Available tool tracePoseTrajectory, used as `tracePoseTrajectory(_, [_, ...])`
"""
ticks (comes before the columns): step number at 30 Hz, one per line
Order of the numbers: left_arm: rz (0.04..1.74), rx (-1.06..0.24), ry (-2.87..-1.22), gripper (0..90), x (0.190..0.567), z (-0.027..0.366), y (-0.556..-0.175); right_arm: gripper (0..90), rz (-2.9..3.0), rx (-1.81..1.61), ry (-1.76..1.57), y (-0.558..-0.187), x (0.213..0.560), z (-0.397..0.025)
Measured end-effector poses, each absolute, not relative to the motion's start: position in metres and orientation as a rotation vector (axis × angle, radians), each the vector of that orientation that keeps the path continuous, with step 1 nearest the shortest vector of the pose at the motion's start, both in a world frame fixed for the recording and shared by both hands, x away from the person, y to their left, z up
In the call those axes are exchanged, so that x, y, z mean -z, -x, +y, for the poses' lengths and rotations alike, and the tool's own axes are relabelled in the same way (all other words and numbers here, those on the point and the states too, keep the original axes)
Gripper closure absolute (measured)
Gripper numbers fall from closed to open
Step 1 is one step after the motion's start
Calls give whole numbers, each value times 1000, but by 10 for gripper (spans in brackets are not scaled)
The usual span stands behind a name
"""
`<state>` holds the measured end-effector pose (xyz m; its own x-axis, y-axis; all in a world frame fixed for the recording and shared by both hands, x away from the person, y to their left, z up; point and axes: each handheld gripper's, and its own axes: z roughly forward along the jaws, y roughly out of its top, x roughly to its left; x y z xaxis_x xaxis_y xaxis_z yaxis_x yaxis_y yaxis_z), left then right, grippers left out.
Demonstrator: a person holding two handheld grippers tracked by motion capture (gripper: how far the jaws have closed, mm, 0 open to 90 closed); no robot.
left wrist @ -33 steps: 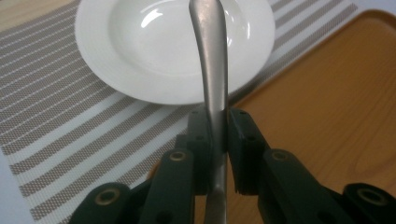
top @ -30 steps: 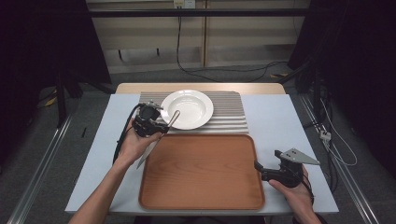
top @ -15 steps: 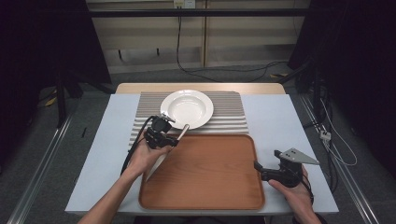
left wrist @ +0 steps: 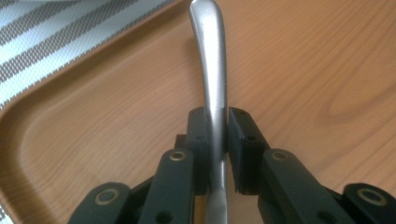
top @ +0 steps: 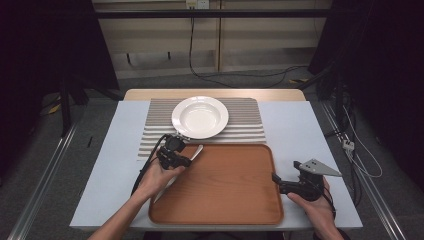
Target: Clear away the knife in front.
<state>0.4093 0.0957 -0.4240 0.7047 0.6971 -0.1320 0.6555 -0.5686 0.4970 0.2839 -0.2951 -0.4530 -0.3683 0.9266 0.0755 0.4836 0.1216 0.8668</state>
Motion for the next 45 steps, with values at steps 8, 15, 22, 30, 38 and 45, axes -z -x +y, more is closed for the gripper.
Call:
tracePoseTrajectory(8, [1043,-104,-2407,797,432,98,-405,73,1915,-1177,-1358,-284,453,-295])
tracePoseTrajectory(15, [1042,-116,-2400,796,434,99,-402,73,1914,-1180,-1357,-283,453,-295])
tracePoseTrajectory(22, [1028,-111,-2400,784,434,101,-401,73,1920,-1179,-1349,-284,453,-295])
tracePoseTrajectory(30, [964,-163,-2382,543,432,105,-400,73,1920,-1191,-1351,-284,453,-295])
tracePoseTrajectory(38, [988,-189,-2300,221,428,114,-405,73,1930,-1197,-1347,-285,453,-295])
tracePoseTrajectory(45, [935,-246,-2225,152,419,117,-402,72,1927,-1207,-1353,-285,454,-296])
